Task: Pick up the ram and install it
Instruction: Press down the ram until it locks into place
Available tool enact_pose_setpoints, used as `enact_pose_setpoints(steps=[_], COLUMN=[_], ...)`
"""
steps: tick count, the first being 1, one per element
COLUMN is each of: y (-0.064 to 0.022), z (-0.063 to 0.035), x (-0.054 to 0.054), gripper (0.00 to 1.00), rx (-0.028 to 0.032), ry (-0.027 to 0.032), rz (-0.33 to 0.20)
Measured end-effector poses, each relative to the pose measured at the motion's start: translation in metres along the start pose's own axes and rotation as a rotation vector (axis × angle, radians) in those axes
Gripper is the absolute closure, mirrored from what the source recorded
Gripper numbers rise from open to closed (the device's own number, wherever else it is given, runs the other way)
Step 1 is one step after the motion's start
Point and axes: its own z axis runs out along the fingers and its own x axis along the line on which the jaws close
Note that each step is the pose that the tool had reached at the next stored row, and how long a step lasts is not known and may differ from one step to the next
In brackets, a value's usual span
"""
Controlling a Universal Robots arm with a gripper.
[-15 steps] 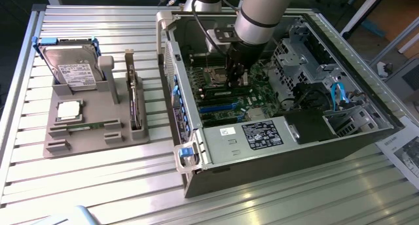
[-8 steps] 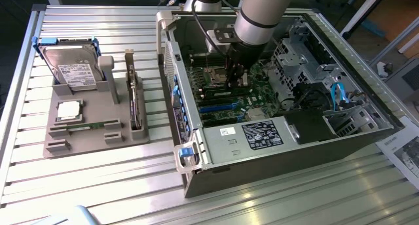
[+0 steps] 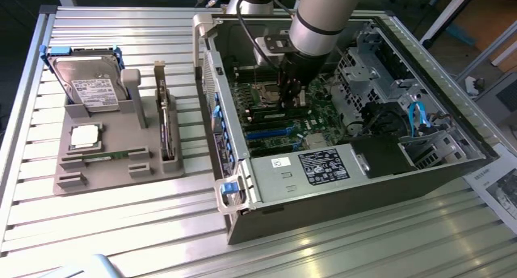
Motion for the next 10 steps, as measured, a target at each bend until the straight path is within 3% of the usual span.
enact_pose_setpoints(steps=[4, 10], y=[-0.0001, -0.0004], z=[-0.0007, -0.006], x=[-0.0001, -0.0003], gripper=[0.9, 0.9], rx=[-0.0018, -0.0092], ry=[-0.0002, 0.0003], rz=[0.0, 0.0])
